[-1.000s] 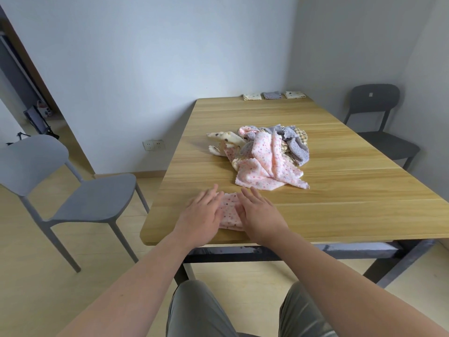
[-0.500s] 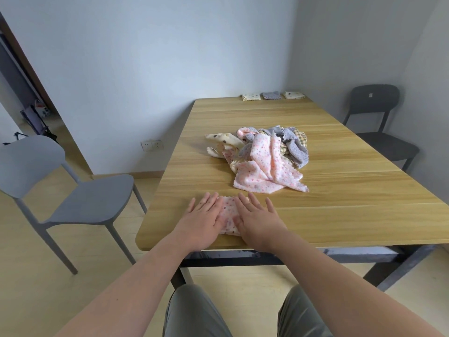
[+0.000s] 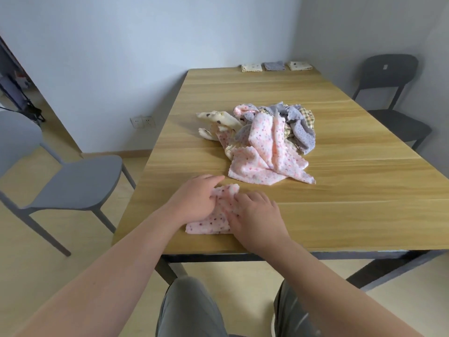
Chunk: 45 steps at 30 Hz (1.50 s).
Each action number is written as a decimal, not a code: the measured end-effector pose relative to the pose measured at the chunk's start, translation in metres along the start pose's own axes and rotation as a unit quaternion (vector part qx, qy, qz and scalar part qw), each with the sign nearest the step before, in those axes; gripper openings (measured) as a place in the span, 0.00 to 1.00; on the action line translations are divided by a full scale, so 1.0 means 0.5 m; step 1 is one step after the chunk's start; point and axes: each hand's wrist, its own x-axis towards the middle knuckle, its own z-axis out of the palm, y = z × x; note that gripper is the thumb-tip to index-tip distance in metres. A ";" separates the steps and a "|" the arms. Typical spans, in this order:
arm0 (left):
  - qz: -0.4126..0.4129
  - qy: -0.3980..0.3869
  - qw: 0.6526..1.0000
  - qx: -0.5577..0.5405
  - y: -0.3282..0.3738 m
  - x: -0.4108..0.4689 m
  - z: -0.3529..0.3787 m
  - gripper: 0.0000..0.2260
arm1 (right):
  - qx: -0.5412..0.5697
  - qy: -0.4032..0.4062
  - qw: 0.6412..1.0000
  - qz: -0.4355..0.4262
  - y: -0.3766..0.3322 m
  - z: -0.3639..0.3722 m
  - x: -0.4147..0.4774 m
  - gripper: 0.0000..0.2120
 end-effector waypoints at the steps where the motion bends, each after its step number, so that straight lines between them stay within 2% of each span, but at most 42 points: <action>1: -0.007 -0.013 1.000 -0.024 -0.003 0.013 -0.013 0.29 | 0.029 -0.002 1.000 0.004 0.002 -0.003 0.016 0.17; 4: -0.049 -0.078 0.992 -0.087 -0.030 0.068 -0.051 0.29 | 0.139 -0.011 0.990 -0.026 0.020 -0.007 0.090 0.18; 6: -0.068 -0.122 0.983 -0.121 -0.052 0.095 -0.077 0.18 | 0.237 -0.013 0.971 -0.028 0.027 -0.023 0.138 0.21; 8: -0.088 -0.135 0.961 -0.224 -0.079 0.120 -0.103 0.11 | 0.302 -0.037 0.952 -0.014 0.029 -0.041 0.197 0.21; 10: -0.104 -0.130 0.923 -0.346 -0.100 0.129 -0.130 0.08 | 0.331 -0.055 0.942 -0.012 0.019 -0.066 0.247 0.20; 12: -0.123 -0.114 0.902 -0.397 -0.113 0.132 -0.178 0.08 | 0.328 -0.075 0.942 -0.003 -0.008 -0.109 0.300 0.18; 15: -0.148 -0.058 0.910 -0.383 -0.123 0.107 -0.242 0.05 | 0.259 -0.151 0.954 -0.025 -0.061 -0.177 0.346 0.06; 16: -0.156 -0.050 0.914 -0.370 -0.125 0.091 -0.275 0.05 | 0.237 -0.180 0.954 -0.037 -0.089 -0.208 0.354 0.06; 18: -0.164 -0.034 0.915 -0.368 -0.130 0.047 -0.364 0.08 | 0.218 -0.209 0.952 -0.047 -0.152 -0.276 0.365 0.11; 20: -0.162 -0.010 0.908 -0.387 -0.124 -0.006 -0.460 0.11 | 0.260 -0.216 0.941 -0.027 -0.220 -0.347 0.359 0.10; 22: -0.162 0.022 0.897 -0.411 -0.126 -0.059 -0.554 0.11 | 0.343 -0.208 0.916 0.009 -0.295 -0.413 0.347 0.10; 25: -0.169 0.048 0.871 -0.458 -0.136 -0.138 -0.681 0.04 | 0.453 -0.173 0.873 0.056 -0.417 -0.481 0.330 0.10; 27: -0.182 0.055 0.854 -0.484 -0.160 -0.170 -0.735 0.06 | 0.514 -0.162 0.839 0.081 -0.491 -0.503 0.330 0.15; 30: -0.209 0.081 0.831 -0.509 -0.215 -0.218 -0.804 0.07 | 0.584 -0.165 0.785 0.119 -0.603 -0.507 0.336 0.15; 33: -0.244 0.116 0.795 -0.543 -0.268 -0.256 -0.832 0.06 | 0.637 -0.195 0.732 0.144 -0.682 -0.482 0.342 0.16; 35: -0.255 0.137 0.792 -0.537 -0.314 -0.281 -0.839 0.06 | 0.657 -0.237 0.700 0.149 -0.731 -0.456 0.349 0.13; 38: -0.273 0.151 0.783 -0.538 -0.377 -0.304 -0.843 0.06 | 0.646 -0.258 0.703 0.148 -0.787 -0.415 0.367 0.12; 42: -0.283 0.141 0.779 -0.542 -0.443 -0.292 -0.851 0.07 | 0.625 -0.227 0.731 0.154 -0.831 -0.369 0.411 0.13; 45: -0.280 0.104 0.784 -0.545 -0.489 -0.255 -0.864 0.06 | 0.618 -0.192 0.745 0.160 -0.836 -0.336 0.461 0.13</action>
